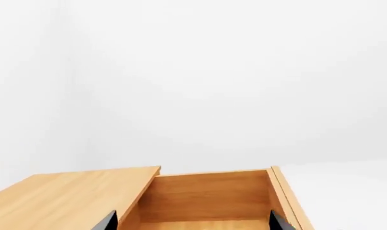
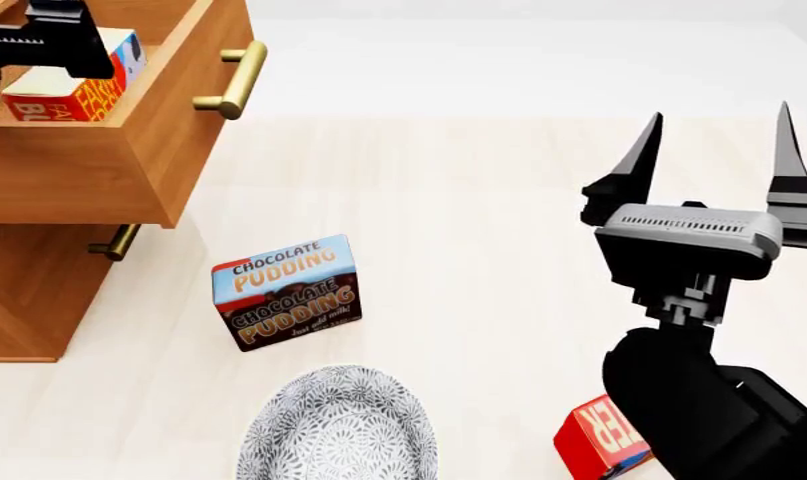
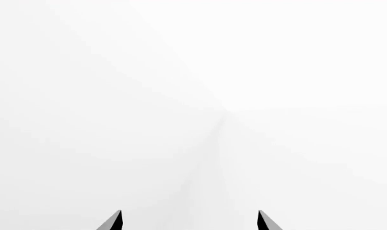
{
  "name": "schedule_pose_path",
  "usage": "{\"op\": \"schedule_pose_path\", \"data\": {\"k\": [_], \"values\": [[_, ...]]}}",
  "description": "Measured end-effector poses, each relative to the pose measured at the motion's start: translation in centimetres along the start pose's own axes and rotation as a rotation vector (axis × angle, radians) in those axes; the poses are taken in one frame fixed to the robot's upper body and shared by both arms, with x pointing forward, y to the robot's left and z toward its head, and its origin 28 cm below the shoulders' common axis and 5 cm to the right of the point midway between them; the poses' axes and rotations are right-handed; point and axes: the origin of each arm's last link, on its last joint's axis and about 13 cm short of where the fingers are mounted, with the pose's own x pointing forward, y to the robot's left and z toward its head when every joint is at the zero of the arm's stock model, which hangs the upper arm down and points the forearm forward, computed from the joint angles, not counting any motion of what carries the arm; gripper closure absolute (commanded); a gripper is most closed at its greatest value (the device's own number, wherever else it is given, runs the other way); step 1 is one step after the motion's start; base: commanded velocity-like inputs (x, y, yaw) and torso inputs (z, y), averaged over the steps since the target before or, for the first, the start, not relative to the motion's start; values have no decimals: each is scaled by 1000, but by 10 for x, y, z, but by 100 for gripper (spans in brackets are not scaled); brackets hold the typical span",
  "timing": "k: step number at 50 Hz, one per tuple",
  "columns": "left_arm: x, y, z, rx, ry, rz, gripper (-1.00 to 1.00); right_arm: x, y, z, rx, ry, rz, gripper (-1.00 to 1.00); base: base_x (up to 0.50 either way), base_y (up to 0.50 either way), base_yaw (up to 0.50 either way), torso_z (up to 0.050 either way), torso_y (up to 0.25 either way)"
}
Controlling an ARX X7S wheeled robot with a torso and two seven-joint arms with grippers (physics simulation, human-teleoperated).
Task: Put the butter at the front in the top drawer of the cabinet and close it.
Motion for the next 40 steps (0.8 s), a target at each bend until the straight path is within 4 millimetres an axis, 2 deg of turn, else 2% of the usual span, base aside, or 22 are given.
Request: {"op": "schedule_pose_path", "data": {"k": [12,18,31,40], "values": [[-34,-37,36,-15,-127,-205,-100,0,-1,1,2,-2,-1,-100,0,0,0,0,0],[-47,-59,44,-14,-160,-320,-100,-1,-2,1,3,0,-4,-100,0,0,0,0,0],[-67,-108,31,14,-134,-560,-100,-2,-5,-1,3,8,-10,-100,0,0,0,0,0],[-74,-130,16,23,-90,-667,-100,-3,-6,-2,2,12,-13,-100,0,0,0,0,0]]}}
